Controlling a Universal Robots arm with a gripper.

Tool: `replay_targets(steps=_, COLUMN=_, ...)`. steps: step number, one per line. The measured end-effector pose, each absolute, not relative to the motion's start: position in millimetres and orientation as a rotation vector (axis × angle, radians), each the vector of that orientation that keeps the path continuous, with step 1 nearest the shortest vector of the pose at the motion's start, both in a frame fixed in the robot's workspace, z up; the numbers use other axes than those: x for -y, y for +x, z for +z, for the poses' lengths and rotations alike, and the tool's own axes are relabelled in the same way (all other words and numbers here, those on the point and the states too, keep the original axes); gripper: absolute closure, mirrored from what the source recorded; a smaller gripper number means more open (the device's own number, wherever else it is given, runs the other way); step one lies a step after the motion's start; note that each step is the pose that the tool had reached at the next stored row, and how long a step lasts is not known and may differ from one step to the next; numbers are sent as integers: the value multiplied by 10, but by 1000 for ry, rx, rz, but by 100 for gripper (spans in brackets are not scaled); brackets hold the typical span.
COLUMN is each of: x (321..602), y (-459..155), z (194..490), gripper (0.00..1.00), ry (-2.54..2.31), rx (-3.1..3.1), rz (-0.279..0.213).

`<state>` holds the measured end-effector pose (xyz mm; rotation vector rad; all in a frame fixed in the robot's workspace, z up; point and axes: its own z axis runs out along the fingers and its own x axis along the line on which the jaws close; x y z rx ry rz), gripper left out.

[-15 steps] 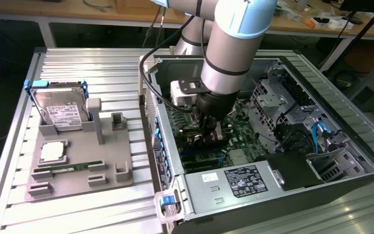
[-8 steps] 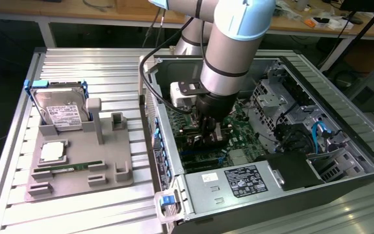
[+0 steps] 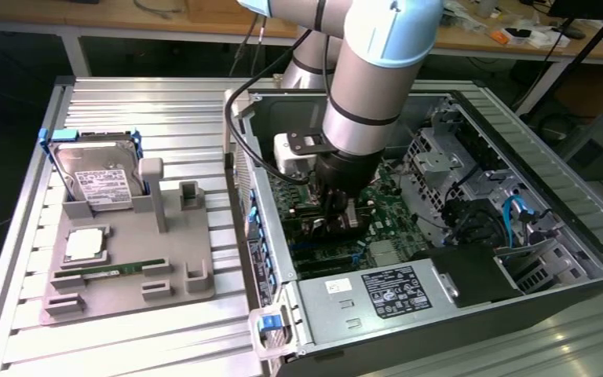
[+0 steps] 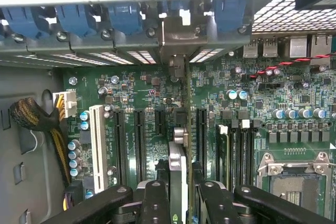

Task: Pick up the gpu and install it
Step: 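Insert the gpu into the slot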

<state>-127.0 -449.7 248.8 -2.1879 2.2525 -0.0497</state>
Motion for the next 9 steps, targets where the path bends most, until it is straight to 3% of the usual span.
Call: replay_targets(steps=9, x=4497, y=-1277, z=2407, gripper=73, ry=-2188, rx=-2253, rz=-50)
